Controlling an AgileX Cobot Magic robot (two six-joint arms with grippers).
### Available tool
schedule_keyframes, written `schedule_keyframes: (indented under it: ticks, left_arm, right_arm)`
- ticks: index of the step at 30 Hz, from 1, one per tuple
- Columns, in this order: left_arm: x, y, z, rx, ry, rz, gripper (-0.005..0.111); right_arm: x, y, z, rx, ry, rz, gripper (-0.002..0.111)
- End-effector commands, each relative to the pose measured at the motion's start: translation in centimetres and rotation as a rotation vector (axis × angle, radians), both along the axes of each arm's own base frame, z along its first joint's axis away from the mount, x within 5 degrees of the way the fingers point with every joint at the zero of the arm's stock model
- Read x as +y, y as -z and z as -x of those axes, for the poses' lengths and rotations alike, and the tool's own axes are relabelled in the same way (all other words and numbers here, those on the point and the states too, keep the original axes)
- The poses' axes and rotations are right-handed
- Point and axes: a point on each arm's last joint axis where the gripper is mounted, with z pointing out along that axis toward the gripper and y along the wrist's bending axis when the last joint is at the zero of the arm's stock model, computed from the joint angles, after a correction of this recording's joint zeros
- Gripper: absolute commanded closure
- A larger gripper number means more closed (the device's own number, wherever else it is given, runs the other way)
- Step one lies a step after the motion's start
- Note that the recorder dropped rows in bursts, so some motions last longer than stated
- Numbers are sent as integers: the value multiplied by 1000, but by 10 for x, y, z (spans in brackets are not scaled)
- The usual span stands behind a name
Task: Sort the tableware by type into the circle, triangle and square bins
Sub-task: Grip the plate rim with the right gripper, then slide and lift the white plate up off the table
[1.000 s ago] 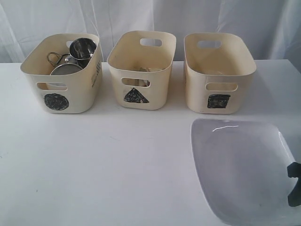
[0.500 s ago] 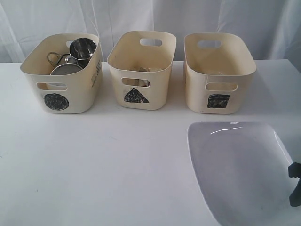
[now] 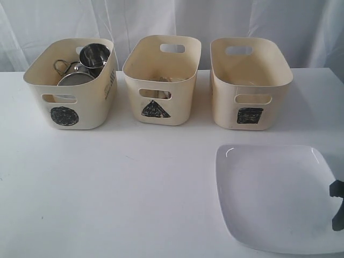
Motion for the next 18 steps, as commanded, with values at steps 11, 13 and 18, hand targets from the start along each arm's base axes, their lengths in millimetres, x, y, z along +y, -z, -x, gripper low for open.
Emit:
schedule_keyframes:
  ticks: [11,13,18]
  left_arm:
    - [0,3,1,14,0,7,107]
    - [0,3,1,14,0,7,107]
    - [0,3,1,14,0,7,107]
  right_arm:
    - [2,38,-15,-13,-83,-127,77]
    - [2,44,-15,3,-90,-135,84]
    - [3,56,-14,34,-134,-163,102]
